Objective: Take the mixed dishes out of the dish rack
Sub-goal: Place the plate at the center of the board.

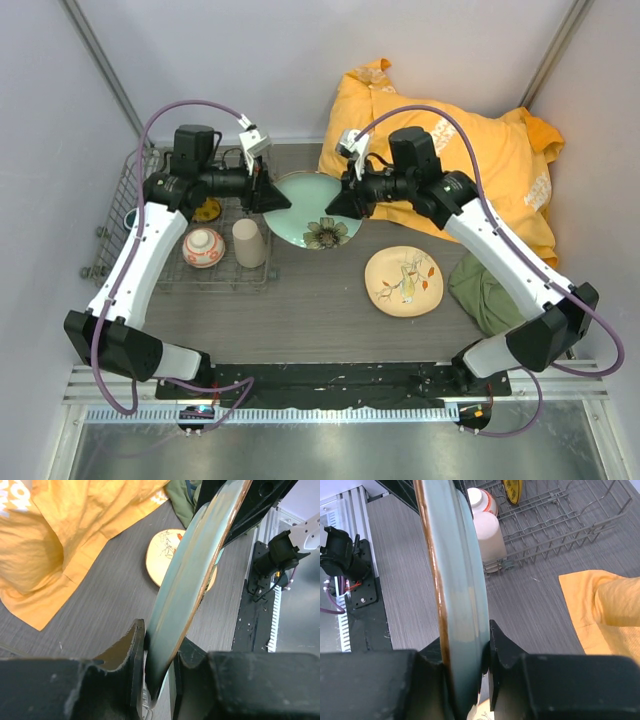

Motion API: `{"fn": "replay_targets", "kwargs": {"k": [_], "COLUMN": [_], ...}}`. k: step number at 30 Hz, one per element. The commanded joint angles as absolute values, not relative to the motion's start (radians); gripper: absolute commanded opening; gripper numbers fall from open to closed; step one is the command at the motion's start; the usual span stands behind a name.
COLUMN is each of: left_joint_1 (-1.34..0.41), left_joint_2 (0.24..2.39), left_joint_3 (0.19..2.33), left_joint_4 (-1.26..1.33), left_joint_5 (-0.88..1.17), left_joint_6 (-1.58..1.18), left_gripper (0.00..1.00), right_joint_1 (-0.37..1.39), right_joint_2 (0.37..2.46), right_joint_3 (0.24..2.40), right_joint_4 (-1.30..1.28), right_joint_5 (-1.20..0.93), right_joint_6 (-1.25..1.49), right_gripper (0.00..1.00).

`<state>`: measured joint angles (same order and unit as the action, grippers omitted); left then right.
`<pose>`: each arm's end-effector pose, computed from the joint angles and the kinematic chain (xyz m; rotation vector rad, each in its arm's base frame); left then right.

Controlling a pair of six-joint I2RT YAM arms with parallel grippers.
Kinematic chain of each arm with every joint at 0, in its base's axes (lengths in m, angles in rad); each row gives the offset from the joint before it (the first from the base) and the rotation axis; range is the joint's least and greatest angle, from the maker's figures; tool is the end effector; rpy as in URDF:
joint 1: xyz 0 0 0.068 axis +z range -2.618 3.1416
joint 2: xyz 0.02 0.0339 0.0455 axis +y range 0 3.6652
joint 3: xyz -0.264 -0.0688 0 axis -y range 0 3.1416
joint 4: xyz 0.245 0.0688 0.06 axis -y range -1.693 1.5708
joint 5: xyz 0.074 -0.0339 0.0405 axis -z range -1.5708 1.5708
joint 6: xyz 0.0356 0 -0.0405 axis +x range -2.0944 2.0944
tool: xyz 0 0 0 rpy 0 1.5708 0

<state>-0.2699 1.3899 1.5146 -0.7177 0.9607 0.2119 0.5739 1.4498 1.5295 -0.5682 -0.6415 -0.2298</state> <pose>0.2683 -0.1045 0.4104 1.0036 1.7887 -1.0599 0.2556 0.1906 0.4068 -1.1639 1.7052 0.8710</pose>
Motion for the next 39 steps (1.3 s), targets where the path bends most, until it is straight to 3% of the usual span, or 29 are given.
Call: {"fn": "replay_targets", "kwargs": {"k": [1,4,5,6,9,12,25,33,39], "left_joint_1": [-0.282,-0.282,-0.281,-0.281,-0.279,-0.272,-0.268,-0.27,-0.27], "left_joint_2": [1.335,1.319,1.304,1.296,1.246,1.192,1.227,1.27,1.295], "left_joint_3": [1.536,1.536,1.536,1.536,1.534,1.519,1.454,1.41,1.39], "left_joint_4": [-0.581,-0.58,-0.574,-0.574,-0.568,-0.564,-0.747,-0.765,-0.767], "left_joint_5": [1.008,0.97,0.947,0.937,0.882,0.81,0.706,0.704,0.699], "left_joint_6": [0.115,0.132,0.135,0.138,0.172,0.205,0.316,0.321,0.321], "left_gripper": [0.28,0.39,0.48,0.67,0.9,1.0,1.0,1.0,1.0], "right_joint_1": [0.589,0.589,0.577,0.568,0.488,0.355,-0.092,-0.167,-0.186], "right_joint_2": [1.41,1.385,1.376,1.371,1.358,1.339,1.357,1.534,1.623], "right_joint_3": [1.516,1.485,1.468,1.459,1.425,1.37,1.25,1.258,1.233], "right_joint_4": [-0.526,-0.531,-0.531,-0.537,-0.558,-0.577,-0.926,-1.245,-1.264], "right_joint_5": [-0.594,-0.558,-0.543,-0.542,-0.564,-0.649,-0.914,-0.954,-0.957], "right_joint_6": [-0.256,-0.267,-0.27,-0.268,-0.265,-0.256,-0.468,-0.779,-0.839], "right_gripper": [0.01,0.01,0.01,0.01,0.01,0.01,0.01,0.01,0.01]}}
